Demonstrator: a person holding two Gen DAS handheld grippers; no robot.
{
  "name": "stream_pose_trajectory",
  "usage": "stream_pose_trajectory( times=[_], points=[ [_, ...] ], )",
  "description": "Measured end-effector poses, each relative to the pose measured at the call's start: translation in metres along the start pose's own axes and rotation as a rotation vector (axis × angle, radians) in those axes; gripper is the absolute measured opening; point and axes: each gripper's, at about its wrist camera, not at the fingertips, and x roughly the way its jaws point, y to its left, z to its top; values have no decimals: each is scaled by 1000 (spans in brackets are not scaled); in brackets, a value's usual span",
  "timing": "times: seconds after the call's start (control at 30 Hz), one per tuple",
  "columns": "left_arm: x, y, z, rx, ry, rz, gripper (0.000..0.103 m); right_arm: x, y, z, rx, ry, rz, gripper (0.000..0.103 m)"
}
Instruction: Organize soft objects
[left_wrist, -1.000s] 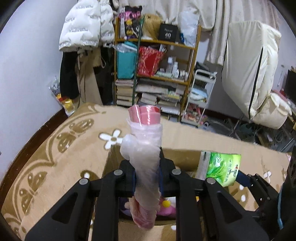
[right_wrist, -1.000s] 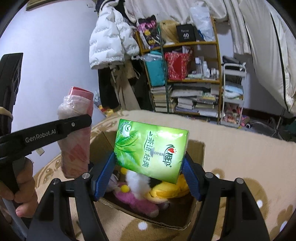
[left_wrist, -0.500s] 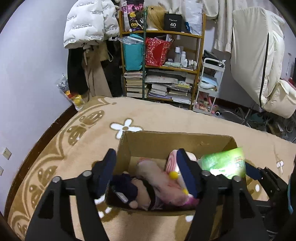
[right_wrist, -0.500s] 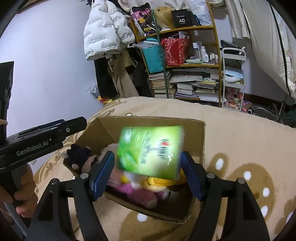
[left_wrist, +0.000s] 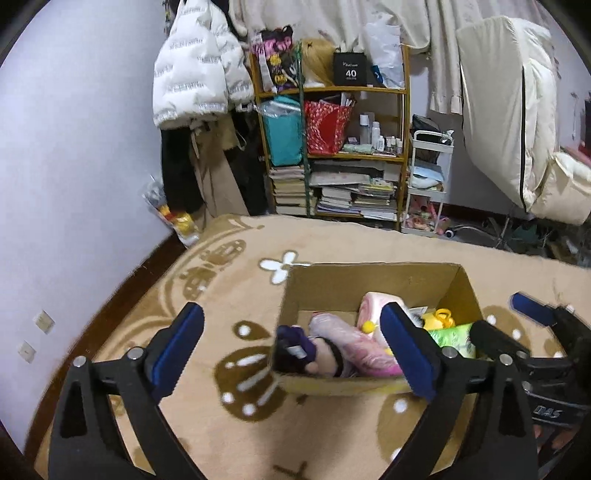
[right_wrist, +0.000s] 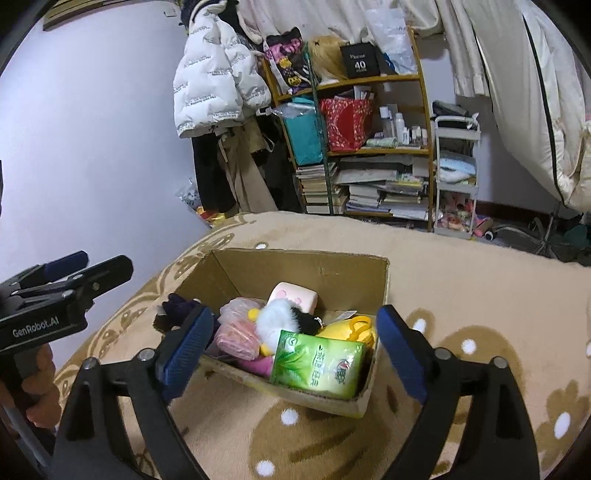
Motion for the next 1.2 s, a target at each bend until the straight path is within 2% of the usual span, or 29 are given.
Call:
stream_pose_trajectory(
  times=[0.4,0.7,0.87,1.2],
  points=[
    [-71,15,-19,-26,-95,20,101,-64,19,0,-31,-81,2,103],
    [-116,25,-40,-41,-182,22,102,-103,18,-15,-28,-118,-25,103],
    [-124,31,-49,-65,-187,25,102,-118,12,-24,-14,-128,-33,103],
    [-117,34,-65,-40,-163,50,102,-121,5,-37,-14,-141,-45,103]
  ],
)
